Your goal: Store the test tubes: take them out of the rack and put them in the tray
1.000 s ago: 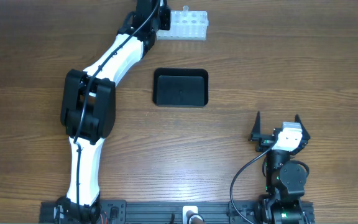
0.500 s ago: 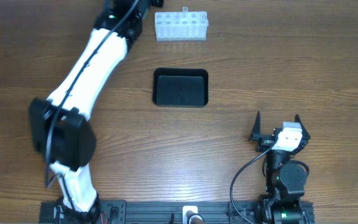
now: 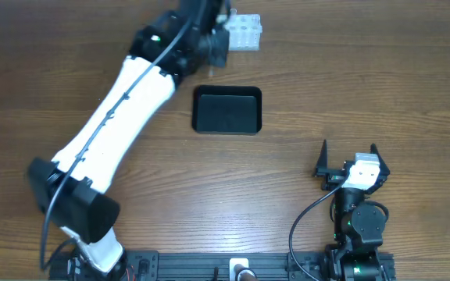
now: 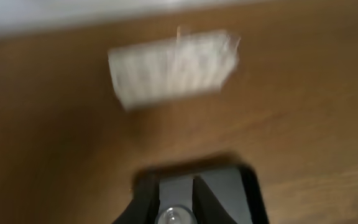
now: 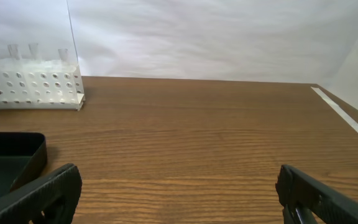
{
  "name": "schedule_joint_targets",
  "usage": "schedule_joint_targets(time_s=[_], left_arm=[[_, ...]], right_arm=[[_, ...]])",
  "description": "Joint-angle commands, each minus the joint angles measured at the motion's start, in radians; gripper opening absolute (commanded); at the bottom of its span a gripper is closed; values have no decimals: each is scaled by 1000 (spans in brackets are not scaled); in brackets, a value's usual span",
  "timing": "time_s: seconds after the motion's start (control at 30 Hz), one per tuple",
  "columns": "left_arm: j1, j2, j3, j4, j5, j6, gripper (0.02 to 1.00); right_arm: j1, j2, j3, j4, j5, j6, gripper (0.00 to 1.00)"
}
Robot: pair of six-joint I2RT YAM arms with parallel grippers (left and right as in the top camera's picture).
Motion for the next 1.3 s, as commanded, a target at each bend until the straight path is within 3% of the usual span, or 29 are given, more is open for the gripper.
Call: schedule_joint_targets(time_s=[0.03, 0.73, 1.13, 1.3], left_arm=[[-27, 77, -63, -37, -84, -132, 58], [-32, 207, -196, 18, -92, -154, 60], [-31, 253, -196, 38, -92, -154, 132], [-28, 253, -196, 37, -92, -154, 259]], right_arm=[[5, -1, -6, -3, 2, -3, 991], [5, -1, -6, -3, 2, -3, 991], [5, -1, -6, -3, 2, -3, 993], [5, -1, -6, -3, 2, -3, 993]])
